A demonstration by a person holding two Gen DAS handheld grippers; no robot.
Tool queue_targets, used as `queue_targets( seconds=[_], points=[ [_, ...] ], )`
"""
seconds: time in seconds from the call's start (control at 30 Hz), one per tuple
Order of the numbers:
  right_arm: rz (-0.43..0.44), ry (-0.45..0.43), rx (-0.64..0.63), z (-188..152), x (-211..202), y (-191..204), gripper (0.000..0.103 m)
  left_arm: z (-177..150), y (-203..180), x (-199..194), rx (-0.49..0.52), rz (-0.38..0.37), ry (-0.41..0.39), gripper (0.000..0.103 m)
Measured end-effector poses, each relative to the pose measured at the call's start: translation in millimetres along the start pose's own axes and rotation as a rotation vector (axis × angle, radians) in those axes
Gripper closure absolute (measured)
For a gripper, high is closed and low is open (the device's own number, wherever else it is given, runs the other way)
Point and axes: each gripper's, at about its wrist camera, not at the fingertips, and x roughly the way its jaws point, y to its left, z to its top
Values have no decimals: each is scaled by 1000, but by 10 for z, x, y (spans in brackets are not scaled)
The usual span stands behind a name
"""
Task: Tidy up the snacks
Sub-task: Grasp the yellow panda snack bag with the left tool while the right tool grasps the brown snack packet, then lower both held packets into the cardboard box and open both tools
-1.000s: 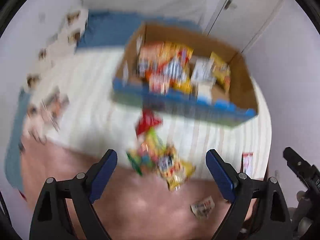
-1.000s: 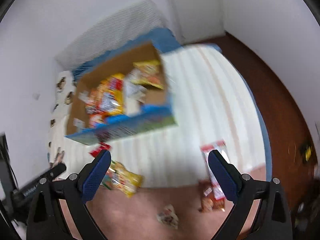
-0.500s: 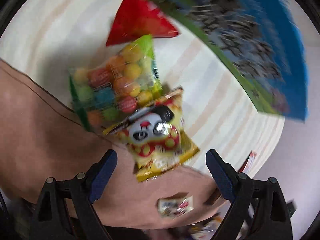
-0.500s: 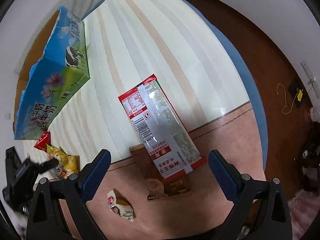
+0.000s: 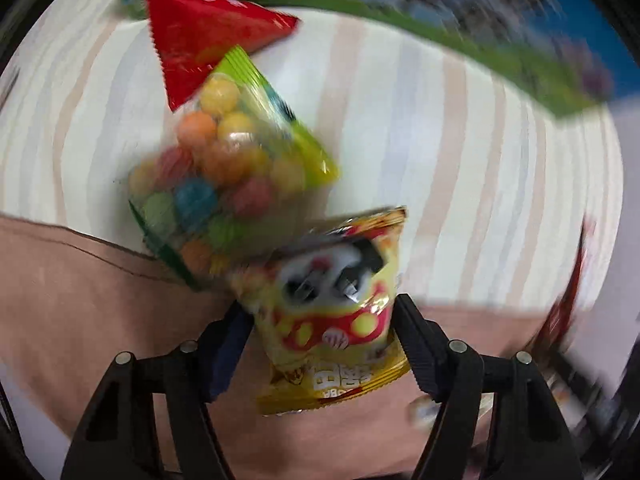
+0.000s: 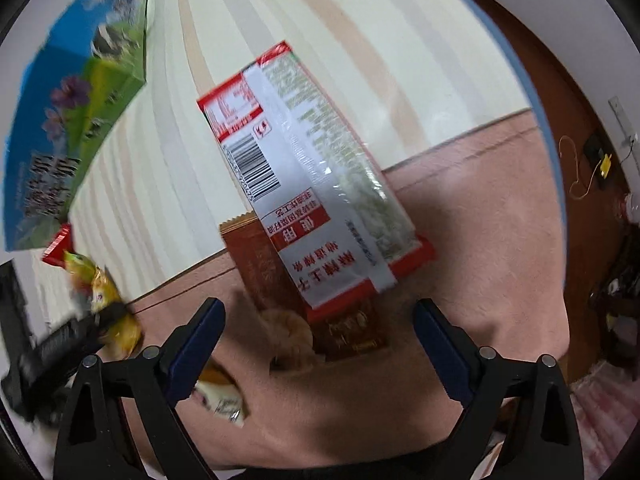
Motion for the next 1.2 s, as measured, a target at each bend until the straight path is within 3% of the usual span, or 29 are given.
queue_targets(
  seconds=[0.07, 0.17, 0.37, 0.5, 0.63, 0.77, 1.0, 1.13, 1.2],
  points=[
    [-52, -21, -33, -16, 73, 79, 34, -126, -40, 24, 58, 51, -2, 36],
    [-69, -25, -86, -158, 91, 205, 41, -315, -36, 57, 103, 92, -7, 36],
    [-34, 65, -173, -570, 189, 377, 39, -513, 53, 144, 84, 63, -3, 35],
    [8, 55, -98, -546, 165, 273, 36, -481, 219, 201, 42, 22, 1, 34],
    [-42, 9, -147, -508, 168, 359, 36, -413, 377, 208, 5, -7, -1, 34],
    [-84, -12, -181, -545, 207, 440, 44, -429, 502, 100, 7, 4, -33, 48],
    [26, -41, -168, -613, -150, 364, 45, -564, 426, -245, 40, -36, -58, 50],
    [130, -93, -193, -534, -586, 579, 45, -500, 281, -729, 76, -107, -120, 50],
    [174, -124, -221, -289, -810, 810, 45, -403, 220, -1017, 85, -147, -169, 50]
  ],
)
